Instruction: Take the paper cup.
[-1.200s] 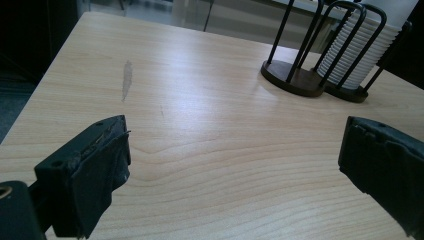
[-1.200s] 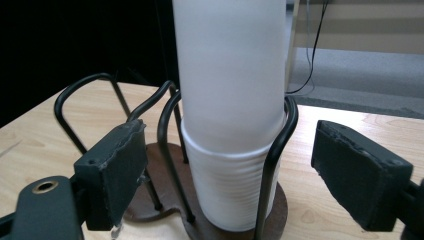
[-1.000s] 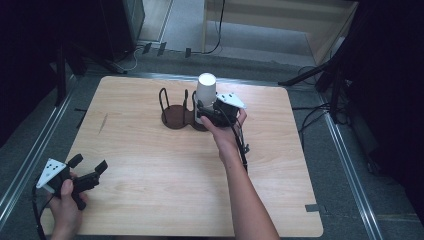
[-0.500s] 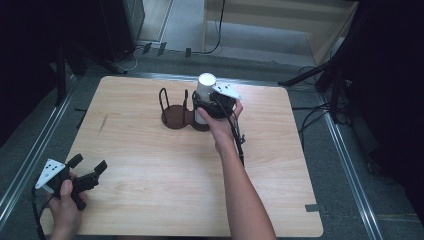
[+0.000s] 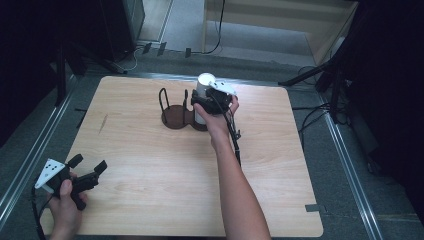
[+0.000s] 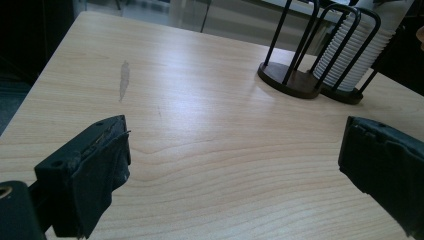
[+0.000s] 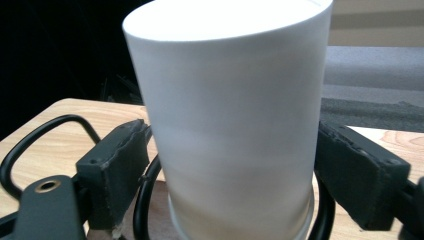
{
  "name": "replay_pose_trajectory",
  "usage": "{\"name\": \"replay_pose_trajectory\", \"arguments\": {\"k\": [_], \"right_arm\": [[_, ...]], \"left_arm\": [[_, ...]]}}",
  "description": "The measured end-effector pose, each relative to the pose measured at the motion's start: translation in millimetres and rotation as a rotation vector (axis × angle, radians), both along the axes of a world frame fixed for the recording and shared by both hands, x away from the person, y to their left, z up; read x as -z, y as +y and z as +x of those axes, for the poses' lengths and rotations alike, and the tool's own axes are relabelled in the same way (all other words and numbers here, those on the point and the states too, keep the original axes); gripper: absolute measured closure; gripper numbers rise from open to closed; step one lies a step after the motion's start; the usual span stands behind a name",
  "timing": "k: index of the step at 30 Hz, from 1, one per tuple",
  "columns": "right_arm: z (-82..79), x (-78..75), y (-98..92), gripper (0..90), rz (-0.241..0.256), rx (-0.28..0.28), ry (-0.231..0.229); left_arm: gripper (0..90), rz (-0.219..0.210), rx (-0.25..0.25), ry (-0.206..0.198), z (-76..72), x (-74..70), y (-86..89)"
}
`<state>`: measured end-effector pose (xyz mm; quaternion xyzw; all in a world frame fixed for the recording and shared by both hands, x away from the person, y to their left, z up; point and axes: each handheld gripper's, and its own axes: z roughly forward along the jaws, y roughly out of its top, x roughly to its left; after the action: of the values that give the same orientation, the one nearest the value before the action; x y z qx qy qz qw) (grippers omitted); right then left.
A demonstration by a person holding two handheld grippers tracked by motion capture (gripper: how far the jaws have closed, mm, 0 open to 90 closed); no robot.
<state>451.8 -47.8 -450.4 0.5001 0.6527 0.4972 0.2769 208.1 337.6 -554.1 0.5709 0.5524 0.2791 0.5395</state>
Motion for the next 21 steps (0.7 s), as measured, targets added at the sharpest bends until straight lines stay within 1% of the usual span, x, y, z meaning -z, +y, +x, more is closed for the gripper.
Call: {"name": "replay_pose_trajectory", "arguments": {"k": [1, 3, 4, 5, 6, 7, 11, 12, 14, 18, 19, 20, 21], "right_arm": [[2.1, -0.3, 0.2, 19.0, 0.019, 0.012, 0.001], [3.5, 0.2, -0.3, 19.7, 0.026, 0.013, -0.001], [5.6, 2.4, 0.1, 20.4, 0.039, 0.024, 0.011], [5.6, 2.4, 0.1, 20.4, 0.039, 0.024, 0.011], [6.2, 3.7, 0.8, 20.9, 0.038, 0.03, 0.006], [6.4, 4.4, 2.9, 21.9, 0.025, 0.039, 0.0], [5.4, 3.7, 4.2, 24.0, 0.011, 0.05, -0.009], [4.5, 2.8, 5.0, 25.0, -0.005, 0.055, -0.017], [3.6, 1.7, 5.3, 25.5, -0.017, 0.057, -0.025], [2.7, 0.3, 5.2, 26.2, -0.024, 0.053, -0.039], [2.0, -0.5, 5.5, 26.4, -0.02, 0.054, -0.04], [1.4, -2.6, 5.0, 26.8, -0.016, 0.053, -0.056], [1.0, -4.1, 4.9, 26.9, -0.012, 0.055, -0.058]], "left_arm": [[0.7, -0.001, 0.0, 0.0, 0.1, 0.0, 0.1], [0.7, -0.002, 0.001, 0.0, 0.0, 0.1, 0.2], [0.7, -0.007, 0.0, 0.0, 0.1, 0.1, 0.4], [0.7, -0.007, 0.0, 0.0, 0.1, 0.1, 0.4], [0.7, -0.007, 0.001, 0.001, 0.1, 0.1, 0.7], [0.7, -0.008, 0.002, 0.001, 0.1, 0.1, 0.8], [0.7, -0.009, 0.003, 0.001, 0.2, 0.2, 0.9], [0.7, -0.01, 0.003, 0.0, 0.2, 0.2, 0.9], [0.7, -0.01, 0.003, 0.001, 0.3, 0.2, 0.9], [0.7, -0.01, 0.004, 0.002, 0.4, 0.2, 1.0], [0.7, -0.01, 0.004, 0.002, 0.5, 0.2, 1.0], [0.7, -0.01, 0.004, 0.002, 0.5, 0.2, 1.0], [0.7, -0.011, 0.004, 0.003, 0.5, 0.2, 1.1]]}}
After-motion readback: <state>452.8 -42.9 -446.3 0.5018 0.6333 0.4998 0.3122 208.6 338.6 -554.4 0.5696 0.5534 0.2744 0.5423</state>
